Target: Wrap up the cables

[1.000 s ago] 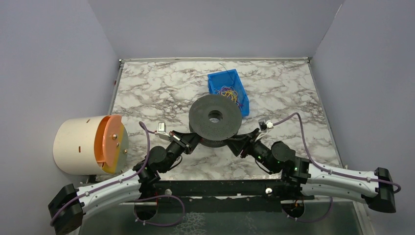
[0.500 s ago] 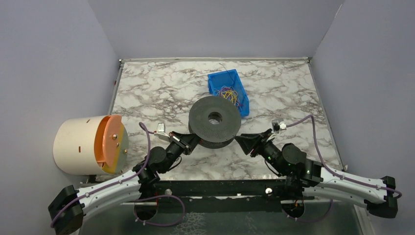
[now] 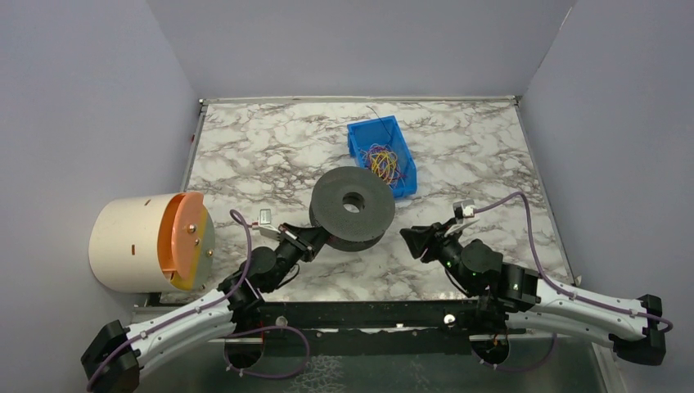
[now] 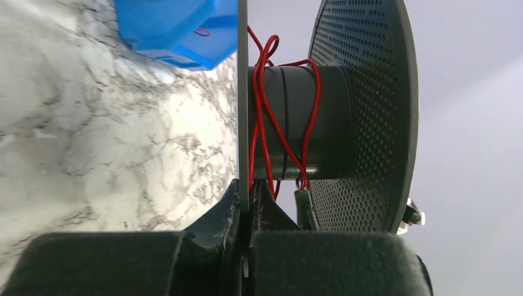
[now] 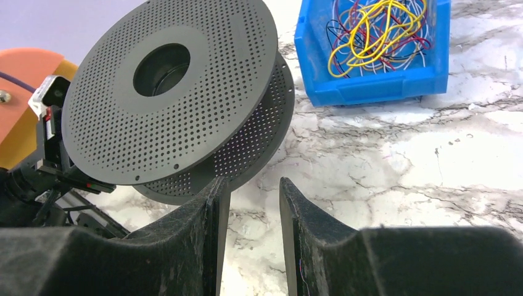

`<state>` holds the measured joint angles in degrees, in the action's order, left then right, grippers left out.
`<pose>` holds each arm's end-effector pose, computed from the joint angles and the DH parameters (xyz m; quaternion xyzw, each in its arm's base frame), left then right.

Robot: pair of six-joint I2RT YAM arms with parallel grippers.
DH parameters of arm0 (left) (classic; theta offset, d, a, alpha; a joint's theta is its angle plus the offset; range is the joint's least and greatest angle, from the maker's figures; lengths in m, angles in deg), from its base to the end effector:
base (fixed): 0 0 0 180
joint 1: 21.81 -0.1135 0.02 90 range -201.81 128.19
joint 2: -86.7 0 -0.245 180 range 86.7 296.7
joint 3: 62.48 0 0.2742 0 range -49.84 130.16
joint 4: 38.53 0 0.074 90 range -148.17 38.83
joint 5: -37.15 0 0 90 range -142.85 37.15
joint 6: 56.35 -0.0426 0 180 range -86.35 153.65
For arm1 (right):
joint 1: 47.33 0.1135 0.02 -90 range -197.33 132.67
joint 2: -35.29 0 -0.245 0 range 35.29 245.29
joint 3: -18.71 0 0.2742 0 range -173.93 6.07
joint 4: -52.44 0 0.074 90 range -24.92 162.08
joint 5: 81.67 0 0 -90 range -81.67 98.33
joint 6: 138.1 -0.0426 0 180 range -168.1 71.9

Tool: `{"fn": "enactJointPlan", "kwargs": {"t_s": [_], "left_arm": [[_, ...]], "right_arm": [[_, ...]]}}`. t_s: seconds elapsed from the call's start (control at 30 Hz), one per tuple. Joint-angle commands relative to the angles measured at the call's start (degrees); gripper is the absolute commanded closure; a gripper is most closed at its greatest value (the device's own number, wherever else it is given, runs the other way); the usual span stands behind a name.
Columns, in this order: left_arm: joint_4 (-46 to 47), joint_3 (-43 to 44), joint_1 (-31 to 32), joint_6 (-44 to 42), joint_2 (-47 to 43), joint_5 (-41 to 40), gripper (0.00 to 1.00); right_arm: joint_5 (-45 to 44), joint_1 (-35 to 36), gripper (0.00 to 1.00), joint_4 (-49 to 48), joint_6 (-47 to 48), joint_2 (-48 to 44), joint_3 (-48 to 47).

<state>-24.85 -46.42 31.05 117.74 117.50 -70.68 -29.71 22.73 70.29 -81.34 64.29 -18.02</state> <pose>0.1247 -0.1430 0.1671 -0.2943 0.6498 -0.6032 0.3568 0.0872 0.1634 0.2503 -0.0304 0.7538 0.3209 0.5725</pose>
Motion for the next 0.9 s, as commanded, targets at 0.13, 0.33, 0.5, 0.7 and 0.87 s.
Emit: {"fn": "enactJointPlan", "kwargs": {"t_s": [0.13,0.33,0.5,0.7,0.87], "left_arm": [[-14.22,2.53,-2.63,-5.31,-8.75,-3.3,1.0],[-28.89,6.91,-2.84,-8.68,-14.02,-8.91,1.0],[-36.66,9.47,-2.83,-9.01,-14.0,-12.26,1.0],[-34.63,8.43,-2.85,-8.6,-9.87,-13.52,1.0],[-28.66,5.18,-2.89,-5.91,-5.15,-11.79,1.0]], "right_arm": [[-3.18,-0.19,0.6,2.62,-1.37,0.33,-1.49],[-3.04,-0.19,0.6,2.1,-2.13,1.27,-1.09],[-2.58,-0.19,0.6,0.69,-2.21,2.13,-0.33],[-1.47,-0.19,0.6,-0.85,-2.69,3.78,-0.16],[-0.52,-0.19,0.6,-1.02,-3.25,4.59,-0.07]]}}
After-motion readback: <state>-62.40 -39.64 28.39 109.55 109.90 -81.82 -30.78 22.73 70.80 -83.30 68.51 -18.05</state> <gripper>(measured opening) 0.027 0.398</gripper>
